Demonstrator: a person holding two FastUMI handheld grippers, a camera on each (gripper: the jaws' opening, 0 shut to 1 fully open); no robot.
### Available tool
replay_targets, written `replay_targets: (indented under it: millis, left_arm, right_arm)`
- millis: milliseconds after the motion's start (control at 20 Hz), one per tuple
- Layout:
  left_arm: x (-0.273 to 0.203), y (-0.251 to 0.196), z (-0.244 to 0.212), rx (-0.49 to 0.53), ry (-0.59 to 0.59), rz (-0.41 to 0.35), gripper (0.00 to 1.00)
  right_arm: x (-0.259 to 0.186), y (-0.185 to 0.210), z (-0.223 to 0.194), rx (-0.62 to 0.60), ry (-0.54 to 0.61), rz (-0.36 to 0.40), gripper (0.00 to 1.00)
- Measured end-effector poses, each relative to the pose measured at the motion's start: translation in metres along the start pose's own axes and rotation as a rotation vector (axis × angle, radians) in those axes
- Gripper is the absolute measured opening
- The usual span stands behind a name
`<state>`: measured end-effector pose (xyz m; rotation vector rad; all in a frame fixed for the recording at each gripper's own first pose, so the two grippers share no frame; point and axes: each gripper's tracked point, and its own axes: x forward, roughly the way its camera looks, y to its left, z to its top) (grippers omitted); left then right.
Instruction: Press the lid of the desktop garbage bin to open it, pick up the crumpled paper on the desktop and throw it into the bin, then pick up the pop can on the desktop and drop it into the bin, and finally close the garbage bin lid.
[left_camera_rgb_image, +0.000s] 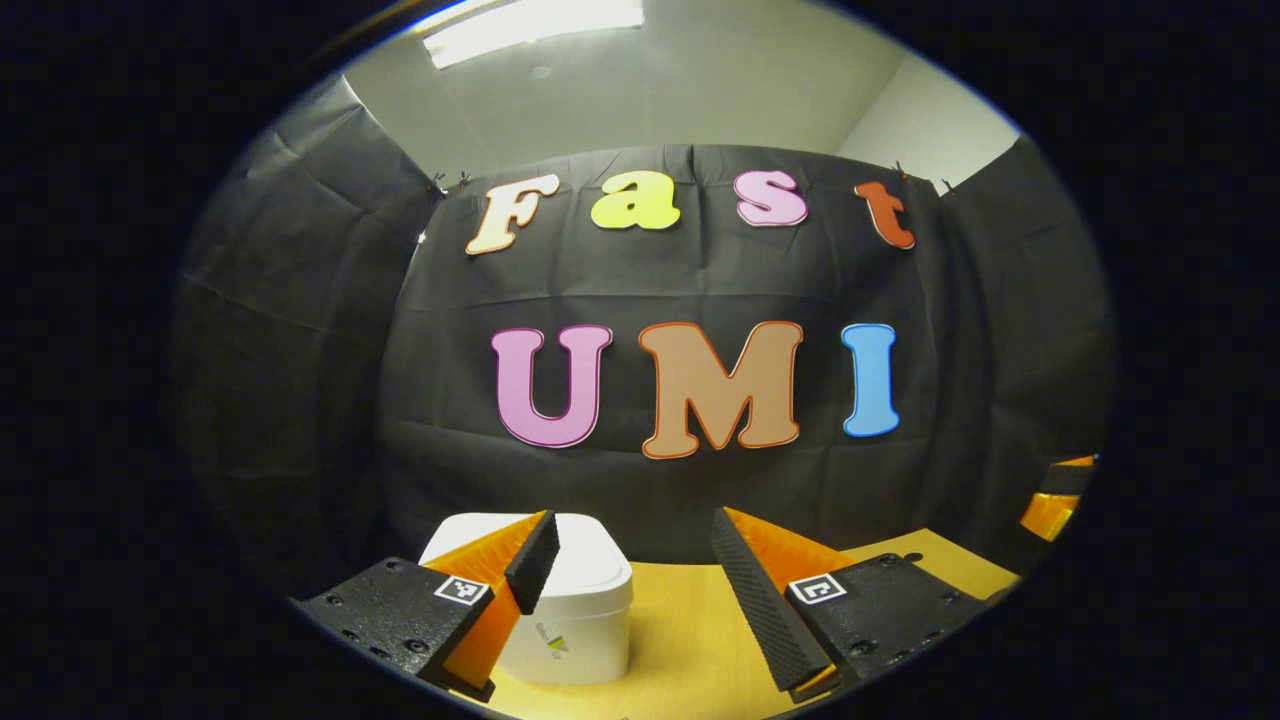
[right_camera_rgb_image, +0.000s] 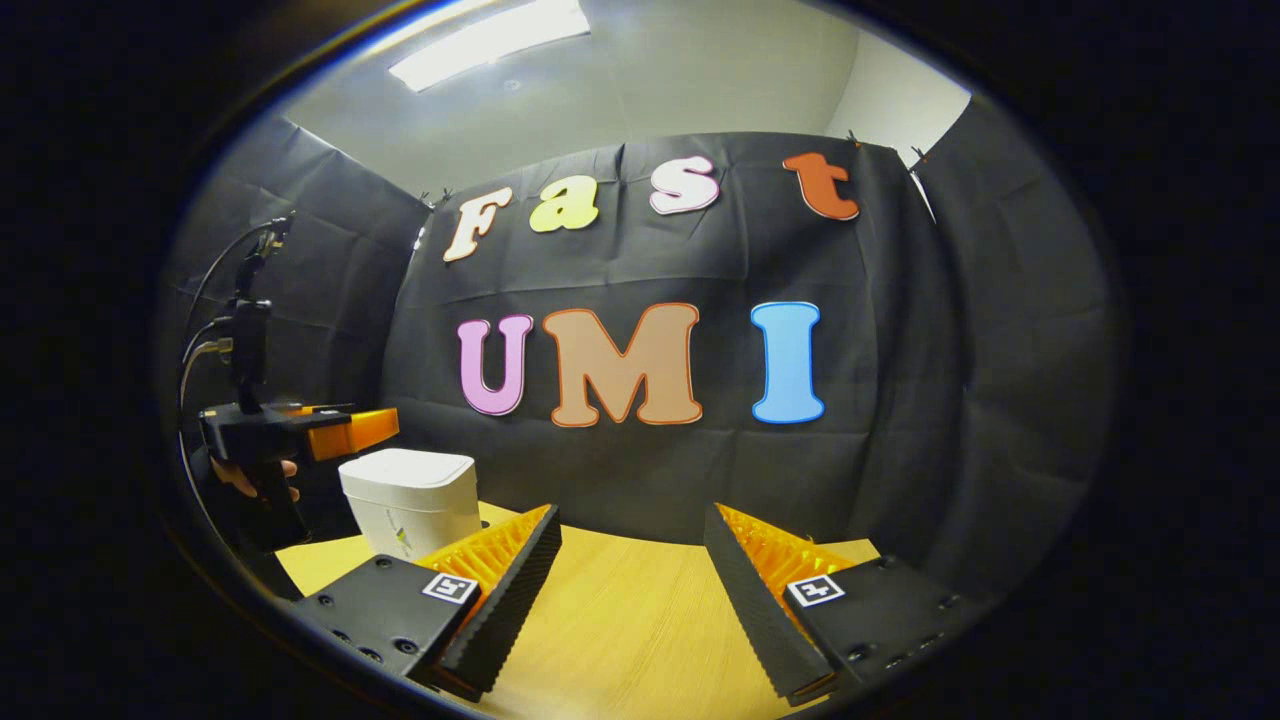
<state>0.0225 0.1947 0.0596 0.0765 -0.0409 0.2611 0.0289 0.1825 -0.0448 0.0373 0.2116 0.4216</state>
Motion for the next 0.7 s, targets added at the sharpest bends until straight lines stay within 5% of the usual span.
replay_targets:
  millis: [350,700]
  left_arm:
    - [-0.074,-0.031,-0.007,-0.016,-0.019,-0.044,0.93]
    - [-0.079,-0.045,-0.020,-0.074,0.043,-0.136,0.93]
  right_arm:
    - [-0.041,0.000,-0.004,0.078,-0.012,-0.062,0.96]
    - [-0.053,0.019,0.008,0.095,-0.046,-0.108,0.96]
